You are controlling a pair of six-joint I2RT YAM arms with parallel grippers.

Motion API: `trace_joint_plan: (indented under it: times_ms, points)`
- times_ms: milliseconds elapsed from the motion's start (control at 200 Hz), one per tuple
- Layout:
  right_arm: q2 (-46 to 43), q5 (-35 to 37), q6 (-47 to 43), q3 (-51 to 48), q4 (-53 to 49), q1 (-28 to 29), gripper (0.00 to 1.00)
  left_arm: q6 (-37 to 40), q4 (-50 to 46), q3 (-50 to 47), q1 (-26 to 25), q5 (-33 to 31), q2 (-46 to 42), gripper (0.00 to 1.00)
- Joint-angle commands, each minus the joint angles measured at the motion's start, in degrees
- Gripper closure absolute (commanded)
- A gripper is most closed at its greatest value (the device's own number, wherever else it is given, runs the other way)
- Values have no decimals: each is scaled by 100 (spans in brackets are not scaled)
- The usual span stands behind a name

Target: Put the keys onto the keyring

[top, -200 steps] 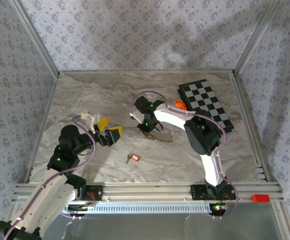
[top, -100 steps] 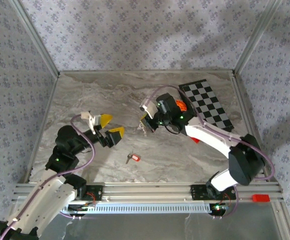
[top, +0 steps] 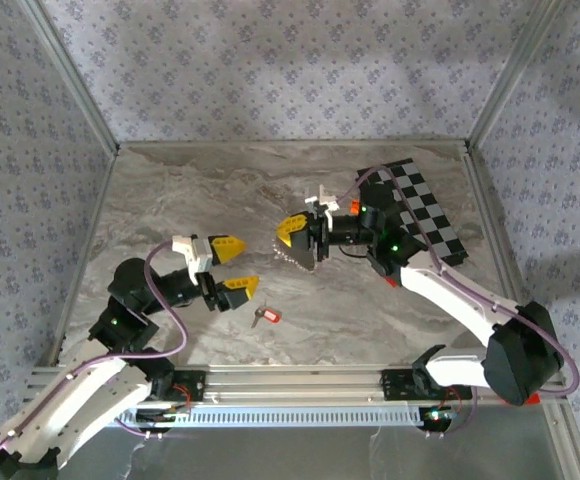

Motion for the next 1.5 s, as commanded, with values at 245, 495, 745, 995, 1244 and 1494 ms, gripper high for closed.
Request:
trace_joint_plan:
  times_ms: [245,495,745,995,1244,1494]
  points:
    - [-562,-863,590,-310,1195,117,100,1428,266,117,-618,-141,51,33]
    - [-730,-1027,305,-429,1177,316,100,1536,434,258,-807,-442,266,45]
    - [-833,-987,-17,-475,939,397,100,1487,818,228,-1025,-697,413,57]
    - [-894,-1023,-65,-522,887,413,100,1457,946,243,-1082,-924,413,63]
    - [-937,-938,-183,-551,758,423,100,1429,1164,230,-1095,-1047,544,73]
    - [-990,-838,-282,-576,666,426,100,1433,1139,280,-1142,-977,691,75]
